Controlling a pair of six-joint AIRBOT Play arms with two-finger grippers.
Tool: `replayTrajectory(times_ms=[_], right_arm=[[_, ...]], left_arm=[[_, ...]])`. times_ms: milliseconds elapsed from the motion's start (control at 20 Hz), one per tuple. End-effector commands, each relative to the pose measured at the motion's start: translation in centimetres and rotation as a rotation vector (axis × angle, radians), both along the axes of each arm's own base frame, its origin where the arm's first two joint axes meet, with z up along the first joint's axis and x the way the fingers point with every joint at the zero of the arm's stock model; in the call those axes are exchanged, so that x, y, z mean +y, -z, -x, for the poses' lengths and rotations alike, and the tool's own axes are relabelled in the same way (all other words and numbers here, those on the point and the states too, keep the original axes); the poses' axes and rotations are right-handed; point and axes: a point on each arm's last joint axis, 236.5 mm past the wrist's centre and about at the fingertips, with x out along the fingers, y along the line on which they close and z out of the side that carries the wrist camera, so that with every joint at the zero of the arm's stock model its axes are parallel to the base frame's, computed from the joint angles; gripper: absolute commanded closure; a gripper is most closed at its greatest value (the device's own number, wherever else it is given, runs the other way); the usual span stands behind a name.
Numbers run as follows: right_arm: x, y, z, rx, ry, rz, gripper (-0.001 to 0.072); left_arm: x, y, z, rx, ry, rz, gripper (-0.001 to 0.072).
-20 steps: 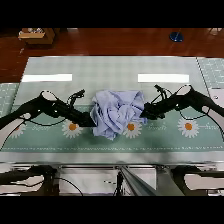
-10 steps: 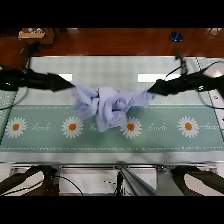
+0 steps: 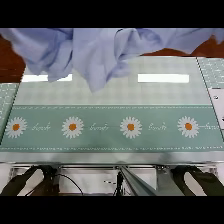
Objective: Fold the shirts.
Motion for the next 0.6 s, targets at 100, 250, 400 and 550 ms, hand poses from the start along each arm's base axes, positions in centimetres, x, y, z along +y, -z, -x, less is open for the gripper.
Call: replayTrajectory(times_ms=[100, 250, 400, 550], right_arm=[[-3.8, 0.8, 2.8, 0.058, 0.122, 0.167, 0.0685], [-4.7, -0.2, 2.2, 0.007, 0.161, 0.187, 0.0686], [-3.9, -2.9, 1.7, -0.094, 0.146, 0.142, 0.0686], [-3.1, -7.4, 2.8, -0.226, 0.139, 0.118, 0.0686]], left_arm=[[2.3, 0.7, 1.9, 0.074, -0.135, -0.095, 0.0689], [2.3, -0.3, 2.2, 0.03, -0.153, -0.094, 0.069], [2.1, -3.0, 2.4, -0.07, -0.17, -0.098, 0.069], [1.3, -6.4, 4.1, -0.182, -0.17, -0.127, 0.069]])
